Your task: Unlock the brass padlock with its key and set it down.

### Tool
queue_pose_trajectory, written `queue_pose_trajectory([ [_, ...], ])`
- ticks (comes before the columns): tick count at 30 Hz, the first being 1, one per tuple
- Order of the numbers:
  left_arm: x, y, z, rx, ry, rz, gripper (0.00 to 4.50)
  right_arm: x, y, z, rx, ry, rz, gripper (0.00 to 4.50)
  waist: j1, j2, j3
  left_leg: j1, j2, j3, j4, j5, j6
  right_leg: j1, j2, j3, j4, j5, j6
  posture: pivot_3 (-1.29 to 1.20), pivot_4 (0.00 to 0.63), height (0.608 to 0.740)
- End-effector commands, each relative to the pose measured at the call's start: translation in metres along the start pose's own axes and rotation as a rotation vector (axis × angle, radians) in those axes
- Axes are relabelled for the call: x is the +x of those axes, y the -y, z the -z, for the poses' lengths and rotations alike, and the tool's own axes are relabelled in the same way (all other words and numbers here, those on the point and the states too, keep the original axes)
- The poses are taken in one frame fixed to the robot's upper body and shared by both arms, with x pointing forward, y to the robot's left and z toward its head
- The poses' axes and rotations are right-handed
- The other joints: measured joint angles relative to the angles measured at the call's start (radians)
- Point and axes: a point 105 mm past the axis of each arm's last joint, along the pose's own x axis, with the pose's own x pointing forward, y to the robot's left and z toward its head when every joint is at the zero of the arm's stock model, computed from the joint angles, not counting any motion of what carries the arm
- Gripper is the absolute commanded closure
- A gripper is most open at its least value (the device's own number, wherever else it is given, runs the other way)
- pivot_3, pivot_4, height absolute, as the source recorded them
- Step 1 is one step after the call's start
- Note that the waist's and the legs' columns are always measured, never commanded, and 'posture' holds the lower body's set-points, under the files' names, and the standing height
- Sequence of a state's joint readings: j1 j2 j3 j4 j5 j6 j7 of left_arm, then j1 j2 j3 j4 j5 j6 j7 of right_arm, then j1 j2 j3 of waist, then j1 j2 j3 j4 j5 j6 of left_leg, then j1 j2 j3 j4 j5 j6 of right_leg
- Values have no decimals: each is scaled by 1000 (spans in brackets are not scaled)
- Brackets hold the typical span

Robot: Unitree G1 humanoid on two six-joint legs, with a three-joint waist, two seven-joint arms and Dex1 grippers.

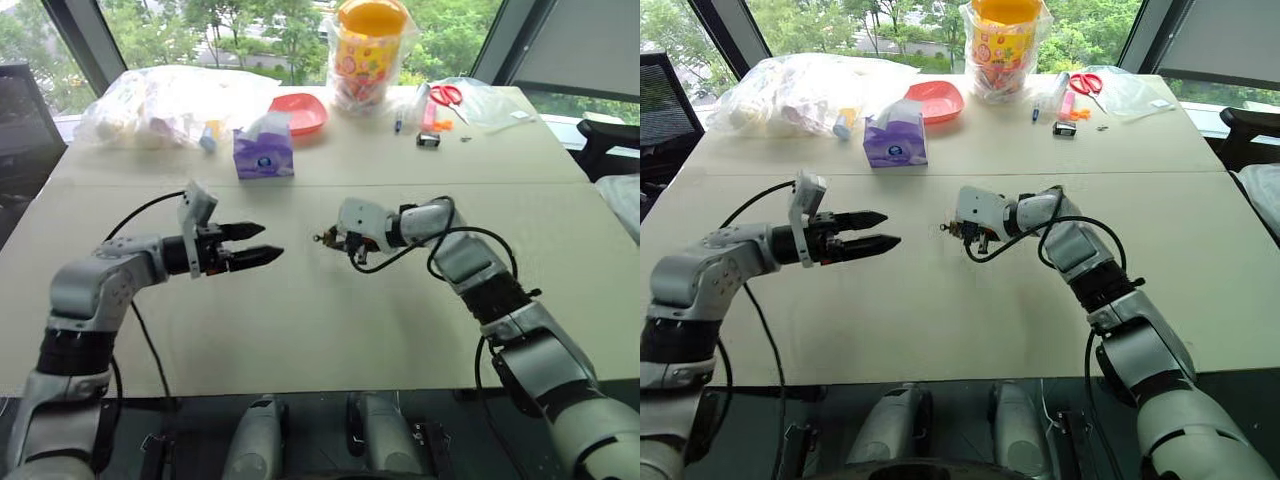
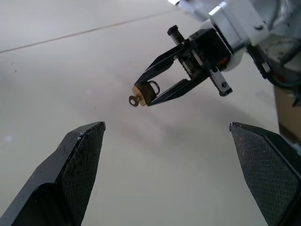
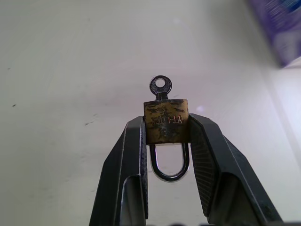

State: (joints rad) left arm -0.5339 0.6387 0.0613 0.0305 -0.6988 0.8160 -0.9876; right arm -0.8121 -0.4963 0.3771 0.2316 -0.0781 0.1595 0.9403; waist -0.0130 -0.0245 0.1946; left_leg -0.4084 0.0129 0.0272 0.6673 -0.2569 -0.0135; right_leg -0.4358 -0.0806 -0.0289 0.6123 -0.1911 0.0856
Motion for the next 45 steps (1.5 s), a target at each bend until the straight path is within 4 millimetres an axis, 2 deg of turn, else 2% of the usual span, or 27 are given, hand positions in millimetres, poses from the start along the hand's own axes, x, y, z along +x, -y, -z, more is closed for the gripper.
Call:
queue_pose_trajectory([
  [1,8,-3,-14,-8,49,68,32,-23,11,-29,-117,83,112,3805,-1,0,0,0,0,0,-1,0,0,0,0,0,1,0,0,0,150,740],
  [3,17,-6,-15,-4,43,94,32,-29,9,-34,-133,93,128,3805,-2,0,0,0,1,0,-1,0,0,0,1,-1,1,0,0,0,150,740],
  [6,33,-9,-24,-11,62,146,879,-34,6,-42,-144,106,158,3805,1,0,0,0,1,0,-1,0,0,0,1,-1,1,0,0,0,150,740],
  [10,47,-9,-29,-3,56,198,2481,-36,6,-48,-142,114,185,3805,0,0,0,0,1,0,0,0,0,0,1,0,1,-1,-1,0,150,740],
  [25,65,-4,-33,-3,67,281,2481,-37,-1,-54,-132,115,196,3805,1,0,0,0,1,-1,0,0,0,0,1,0,0,-1,0,0,150,740],
  [26,65,-4,-33,-4,68,283,3003,-37,-2,-53,-131,113,196,3805,1,0,0,0,1,-1,0,0,0,0,1,0,0,-1,0,0,150,740],
  [29,65,-3,-34,-5,67,296,4060,-37,-2,-53,-129,111,195,3805,1,0,0,0,1,-1,0,0,0,0,1,0,0,-1,0,0,150,740],
  [30,65,-3,-34,-6,67,297,4060,-37,-2,-53,-129,111,194,3805,1,0,0,0,1,-1,0,0,0,0,1,0,0,-1,0,0,150,740],
  [31,65,-3,-34,-4,66,296,4293,-37,-2,-53,-128,110,194,3805,1,0,0,0,1,-1,0,0,0,0,1,0,0,-1,0,0,150,740],
  [41,65,-6,-35,14,68,274,4293,-36,-5,-52,-125,106,182,3805,1,0,0,0,1,-1,0,0,0,0,1,0,0,-1,0,0,150,740],
  [45,71,-8,-28,196,10,222,4293,-36,-6,-50,-124,102,170,3805,2,0,0,0,1,-1,0,0,0,0,1,0,0,-1,0,0,150,740],
])
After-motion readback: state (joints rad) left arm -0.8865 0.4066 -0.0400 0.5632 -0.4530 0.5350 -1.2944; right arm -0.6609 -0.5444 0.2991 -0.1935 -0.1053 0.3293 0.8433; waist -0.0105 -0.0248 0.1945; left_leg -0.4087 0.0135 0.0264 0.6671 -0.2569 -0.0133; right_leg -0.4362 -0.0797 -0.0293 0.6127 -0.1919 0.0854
